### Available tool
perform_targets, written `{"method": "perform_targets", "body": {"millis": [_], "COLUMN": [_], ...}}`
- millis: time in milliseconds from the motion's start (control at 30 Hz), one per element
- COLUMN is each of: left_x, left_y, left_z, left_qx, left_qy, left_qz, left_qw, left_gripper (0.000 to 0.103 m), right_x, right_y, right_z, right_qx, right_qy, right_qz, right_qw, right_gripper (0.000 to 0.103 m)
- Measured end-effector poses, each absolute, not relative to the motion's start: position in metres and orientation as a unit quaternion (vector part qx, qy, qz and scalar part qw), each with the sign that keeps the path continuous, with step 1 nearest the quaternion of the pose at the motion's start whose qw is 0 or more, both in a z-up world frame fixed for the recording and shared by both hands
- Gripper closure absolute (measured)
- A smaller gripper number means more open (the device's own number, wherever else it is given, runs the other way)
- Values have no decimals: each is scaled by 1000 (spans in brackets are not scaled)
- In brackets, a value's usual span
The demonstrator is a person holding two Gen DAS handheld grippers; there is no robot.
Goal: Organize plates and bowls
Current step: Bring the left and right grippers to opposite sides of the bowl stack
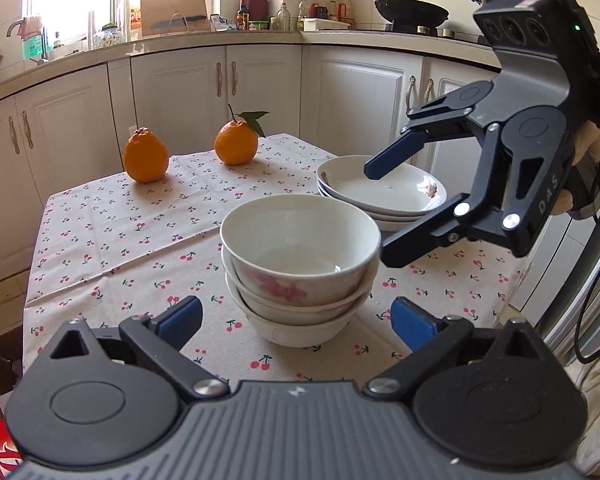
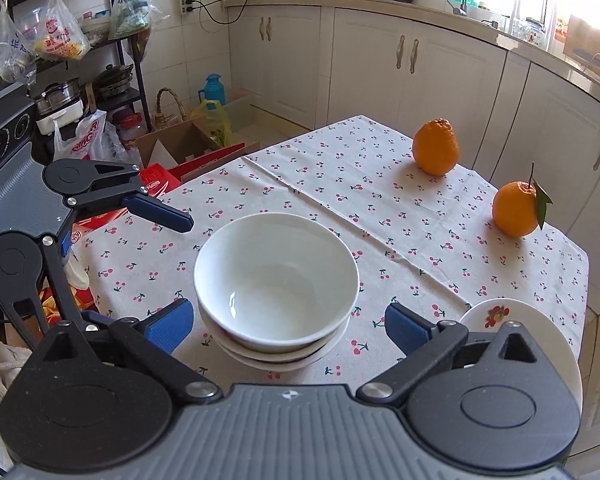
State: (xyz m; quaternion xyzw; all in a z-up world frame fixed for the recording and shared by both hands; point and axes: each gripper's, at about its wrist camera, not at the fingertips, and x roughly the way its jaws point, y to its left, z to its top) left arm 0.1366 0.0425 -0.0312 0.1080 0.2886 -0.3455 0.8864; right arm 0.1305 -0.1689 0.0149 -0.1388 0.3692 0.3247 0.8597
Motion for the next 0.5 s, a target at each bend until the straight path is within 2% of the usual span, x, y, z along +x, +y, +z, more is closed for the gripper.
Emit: {"method": "perform_targets", "body": {"millis": [500], "left_x": [144], "left_y": [44], "left_z": [-57], "left_qx": [147], "left_qy": [319], "left_qz": [-327], "left_qw": [877], "left_gripper": [3], "right_x": [114], "right_y": [-170], "right_z": [-44], "right_qx": [-173], "right_qy": [411], "right_qz": [297], "right_qw": [845], "right_gripper": [0]}}
